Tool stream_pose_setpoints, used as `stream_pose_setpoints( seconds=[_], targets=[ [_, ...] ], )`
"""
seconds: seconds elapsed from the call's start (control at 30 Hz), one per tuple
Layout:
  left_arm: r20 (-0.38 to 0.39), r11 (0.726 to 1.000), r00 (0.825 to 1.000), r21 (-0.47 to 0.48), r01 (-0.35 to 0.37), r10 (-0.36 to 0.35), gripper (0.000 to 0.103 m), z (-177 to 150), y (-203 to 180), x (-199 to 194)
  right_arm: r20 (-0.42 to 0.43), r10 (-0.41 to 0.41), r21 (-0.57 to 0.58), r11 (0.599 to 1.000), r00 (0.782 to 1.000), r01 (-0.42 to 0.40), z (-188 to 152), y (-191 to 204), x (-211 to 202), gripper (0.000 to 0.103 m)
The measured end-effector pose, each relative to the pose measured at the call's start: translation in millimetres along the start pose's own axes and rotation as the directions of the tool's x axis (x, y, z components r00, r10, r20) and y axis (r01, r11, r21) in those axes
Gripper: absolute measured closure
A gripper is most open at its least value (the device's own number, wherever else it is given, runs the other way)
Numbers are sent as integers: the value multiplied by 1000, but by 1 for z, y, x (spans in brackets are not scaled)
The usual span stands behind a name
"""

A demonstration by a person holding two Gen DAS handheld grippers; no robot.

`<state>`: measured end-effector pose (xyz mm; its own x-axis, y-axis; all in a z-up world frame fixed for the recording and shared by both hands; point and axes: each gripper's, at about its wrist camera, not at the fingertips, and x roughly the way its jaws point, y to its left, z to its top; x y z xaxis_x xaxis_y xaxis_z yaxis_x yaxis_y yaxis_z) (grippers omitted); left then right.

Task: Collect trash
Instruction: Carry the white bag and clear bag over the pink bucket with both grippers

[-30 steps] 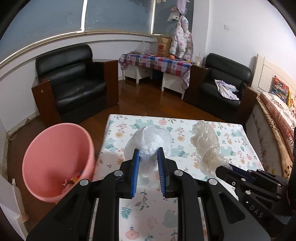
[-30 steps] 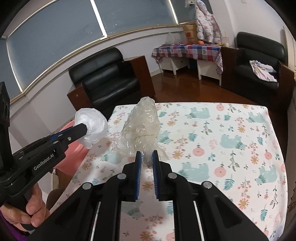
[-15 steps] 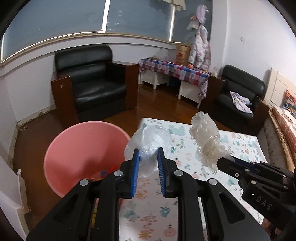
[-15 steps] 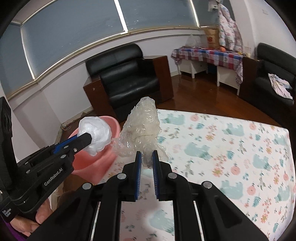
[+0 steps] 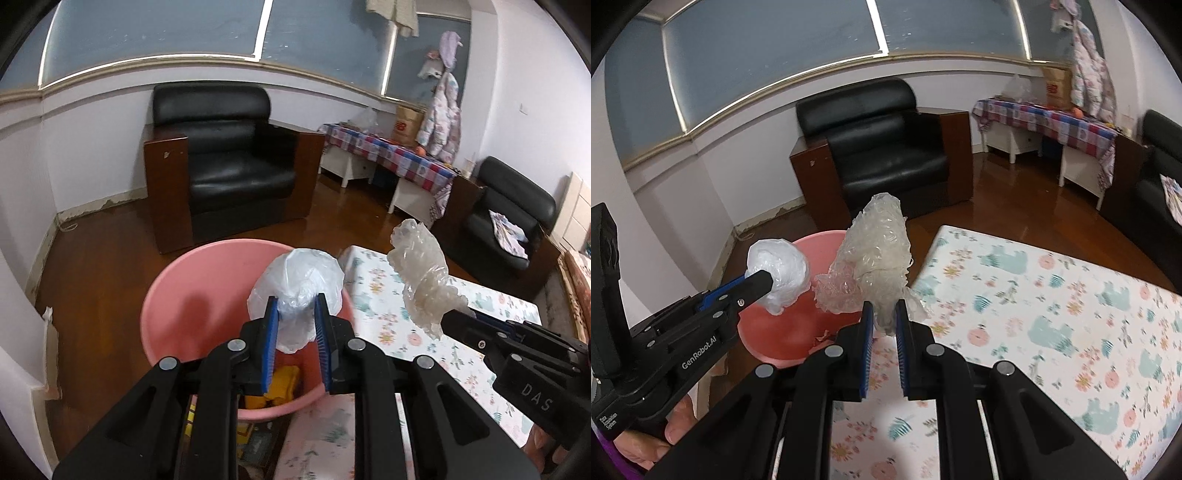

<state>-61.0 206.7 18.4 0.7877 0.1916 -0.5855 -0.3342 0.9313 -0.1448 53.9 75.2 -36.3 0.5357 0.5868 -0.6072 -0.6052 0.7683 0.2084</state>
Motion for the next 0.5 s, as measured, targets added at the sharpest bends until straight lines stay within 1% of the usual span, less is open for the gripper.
stream_pose_setpoints(
  seconds=[0.27,0.5],
  targets=[
    [-17,998,999,-45,-39,39,84,-3,28,7,-39,22,-53,998,999,-24,7,28,32,92],
    [-36,995,997,-69,-65,62,84,-4,43,16,-81,27,-73,997,996,-33,7,39,60,92]
  ],
)
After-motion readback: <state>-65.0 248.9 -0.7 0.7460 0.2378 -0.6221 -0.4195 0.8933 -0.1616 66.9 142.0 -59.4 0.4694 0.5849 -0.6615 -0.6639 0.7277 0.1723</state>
